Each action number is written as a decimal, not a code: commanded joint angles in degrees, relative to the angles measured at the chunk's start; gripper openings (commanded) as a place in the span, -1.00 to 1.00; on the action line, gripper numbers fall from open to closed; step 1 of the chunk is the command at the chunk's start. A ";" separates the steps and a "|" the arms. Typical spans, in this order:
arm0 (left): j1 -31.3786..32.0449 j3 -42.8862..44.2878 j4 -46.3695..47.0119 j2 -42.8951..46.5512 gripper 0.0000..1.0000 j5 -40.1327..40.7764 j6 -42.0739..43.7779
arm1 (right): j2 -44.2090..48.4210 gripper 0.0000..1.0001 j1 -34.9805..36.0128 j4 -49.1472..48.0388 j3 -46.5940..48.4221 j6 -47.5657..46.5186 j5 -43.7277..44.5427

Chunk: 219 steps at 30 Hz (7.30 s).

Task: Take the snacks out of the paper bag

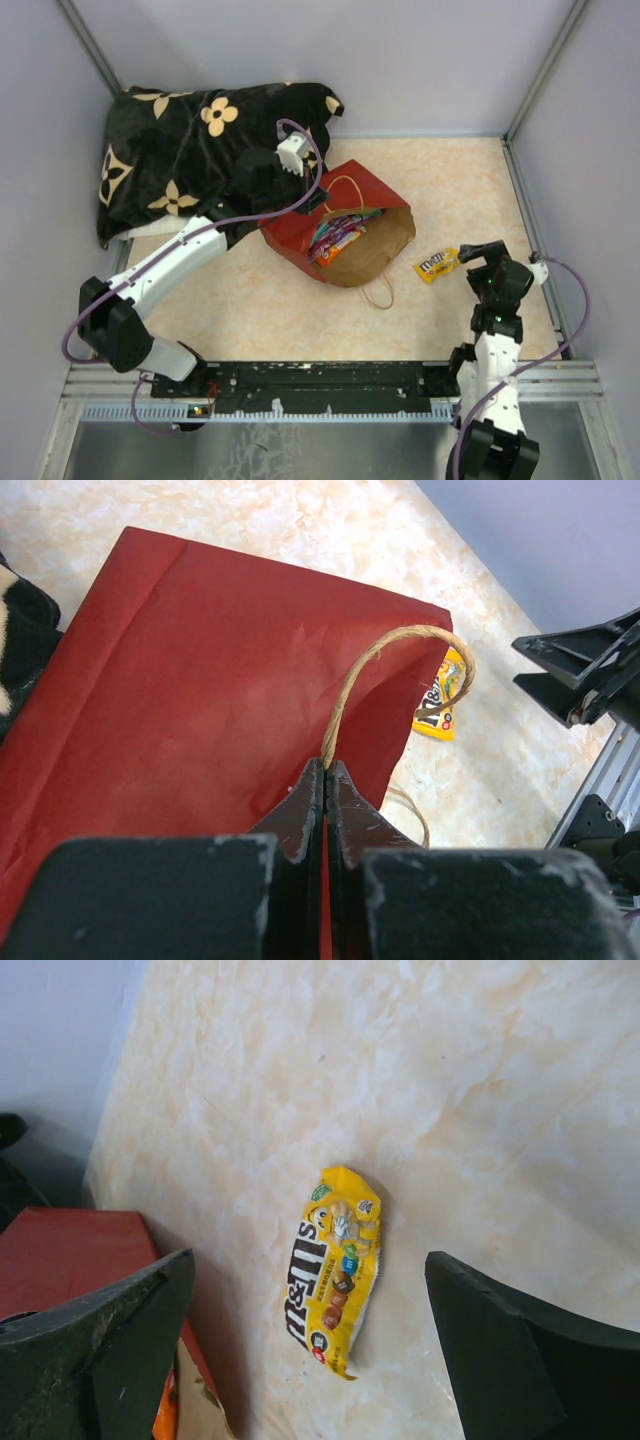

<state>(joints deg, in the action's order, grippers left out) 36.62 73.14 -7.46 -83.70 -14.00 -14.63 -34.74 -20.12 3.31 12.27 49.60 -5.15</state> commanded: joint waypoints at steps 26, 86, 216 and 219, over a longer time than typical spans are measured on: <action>-4.09 1.39 0.59 -3.83 -1.00 -7.40 -4.55 | -11.49 0.98 49.90 -1.02 11.98 3.55 18.27; -4.36 1.15 1.65 -4.72 -1.00 -11.74 -5.87 | -60.12 -1.00 62.46 -40.14 17.11 27.79 28.17; -2.14 2.18 0.79 -9.46 -1.00 -15.31 -6.86 | -95.97 -0.91 2.03 -44.95 61.05 26.01 5.98; -2.17 2.22 0.80 -9.46 -1.00 -15.22 -6.90 | -95.99 -0.44 2.27 -44.70 61.11 25.80 5.17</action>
<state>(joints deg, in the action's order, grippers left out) 34.37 73.45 -6.48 -93.43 -29.98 -22.22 -133.88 -18.41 -43.05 73.47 75.33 -1.32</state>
